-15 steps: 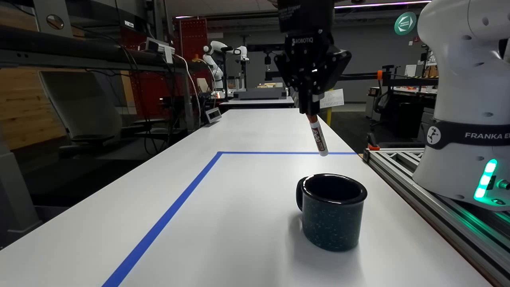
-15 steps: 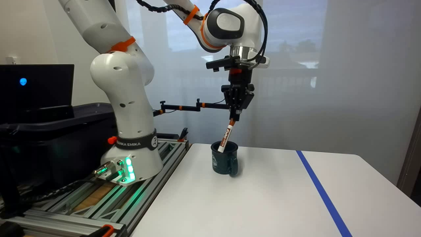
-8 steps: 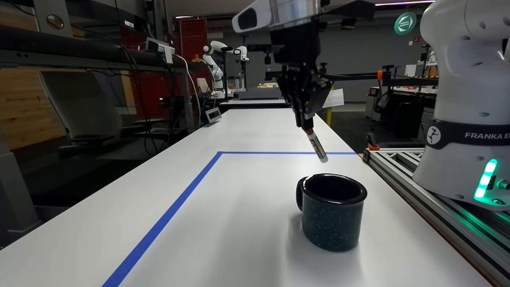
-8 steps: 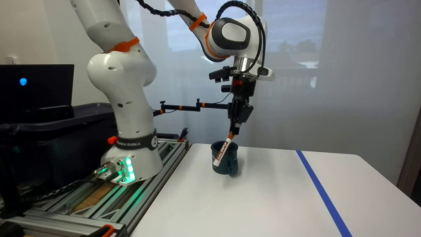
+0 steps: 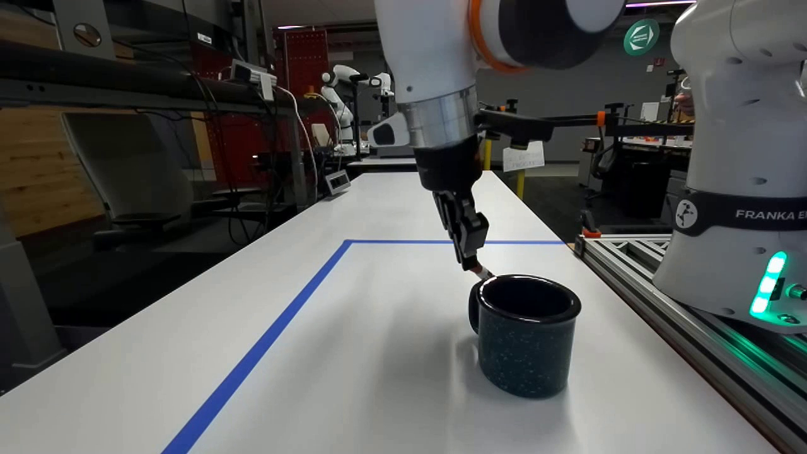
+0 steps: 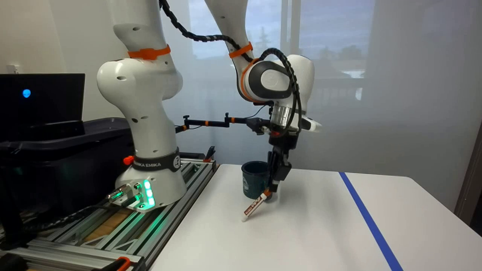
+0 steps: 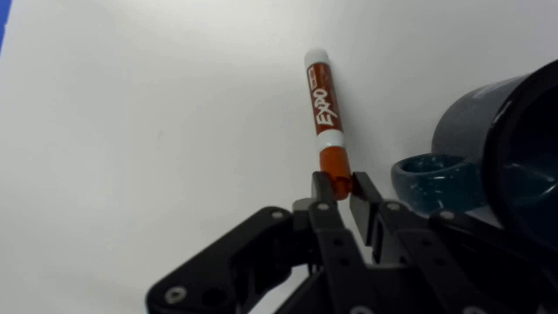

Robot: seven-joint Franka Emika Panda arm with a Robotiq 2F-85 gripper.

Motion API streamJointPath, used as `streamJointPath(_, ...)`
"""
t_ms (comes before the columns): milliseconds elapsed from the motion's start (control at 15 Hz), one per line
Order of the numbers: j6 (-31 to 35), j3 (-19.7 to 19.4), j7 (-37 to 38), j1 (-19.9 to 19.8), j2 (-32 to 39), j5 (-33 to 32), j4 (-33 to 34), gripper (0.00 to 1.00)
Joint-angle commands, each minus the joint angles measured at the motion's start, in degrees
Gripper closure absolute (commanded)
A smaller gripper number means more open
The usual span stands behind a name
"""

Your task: Remove the marker from the cup and put it on the table inside the blue border

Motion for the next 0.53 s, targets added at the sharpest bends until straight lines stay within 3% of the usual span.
streamJointPath(0,9.7,-2.5,4.1,-0.9,7.3,-5.2,0.0,0.96)
streamJointPath(267,18.0,-6.6,14.4,0.2,10.1,-18.3,0.1,0.96)
streamJointPath(467,19.5,-9.1,24.0,1.1,9.1,-29.7,0.4,0.91)
